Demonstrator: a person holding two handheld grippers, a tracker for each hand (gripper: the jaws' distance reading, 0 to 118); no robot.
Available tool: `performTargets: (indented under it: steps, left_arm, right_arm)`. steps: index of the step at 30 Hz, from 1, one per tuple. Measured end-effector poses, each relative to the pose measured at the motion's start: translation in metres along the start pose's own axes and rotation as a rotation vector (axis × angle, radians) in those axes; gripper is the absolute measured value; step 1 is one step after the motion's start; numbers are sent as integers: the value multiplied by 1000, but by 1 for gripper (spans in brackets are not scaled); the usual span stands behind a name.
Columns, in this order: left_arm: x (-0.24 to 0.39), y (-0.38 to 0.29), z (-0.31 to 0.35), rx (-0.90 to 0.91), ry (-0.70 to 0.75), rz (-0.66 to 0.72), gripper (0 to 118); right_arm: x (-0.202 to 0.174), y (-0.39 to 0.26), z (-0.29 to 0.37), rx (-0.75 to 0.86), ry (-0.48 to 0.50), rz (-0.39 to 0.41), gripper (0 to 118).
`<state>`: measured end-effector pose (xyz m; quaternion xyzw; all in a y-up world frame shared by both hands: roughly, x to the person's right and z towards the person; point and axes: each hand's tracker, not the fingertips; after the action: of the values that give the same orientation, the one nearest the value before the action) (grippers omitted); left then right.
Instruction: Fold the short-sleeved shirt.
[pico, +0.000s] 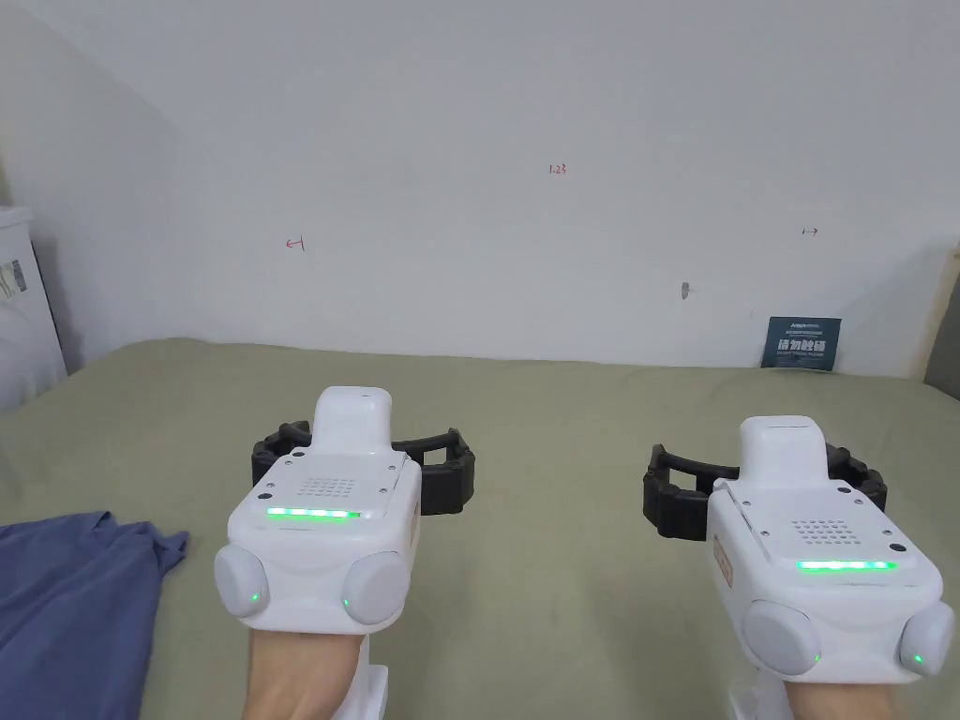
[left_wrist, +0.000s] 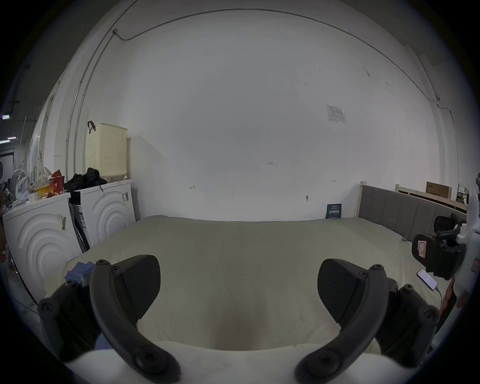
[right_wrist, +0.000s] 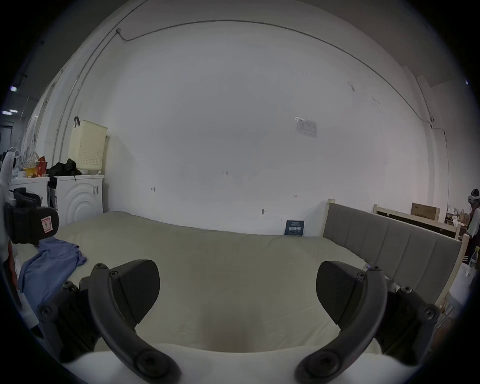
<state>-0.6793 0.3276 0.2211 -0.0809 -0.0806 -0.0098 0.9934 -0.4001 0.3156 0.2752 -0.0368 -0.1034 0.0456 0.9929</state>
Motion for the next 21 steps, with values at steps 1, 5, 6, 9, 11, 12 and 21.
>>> performTargets:
  steps: [1, 5, 6, 9, 11, 12, 21]
  left_arm:
    - [0, 1, -1, 0, -1, 0, 118]
    - [4, 3, -4, -19, 32, -34, 1]
    - [1, 0, -6, 3, 66, -29, 1]
    - [-4, -3, -9, -29, 14, -6, 1]
    - [-5, -5, -11, -31, 5, -13, 1]
    - [-5, -6, -12, -33, 3, -20, 1]
    - [-32, -16, -9, -45, 29, -34, 1]
  right_arm:
    - [0, 1, -1, -16, -4, -3, 114]
    - [2, -1, -6, -20, -62, 2, 7]
    - [6, -3, -8, -1, -78, -23, 7]
    - [15, -5, -12, -27, -53, -39, 7]
    - [16, -5, -13, -28, -61, -21, 7]
    - [18, -6, -14, -27, -62, -18, 7]
    - [-3, -7, -22, -45, -34, 9, 7]
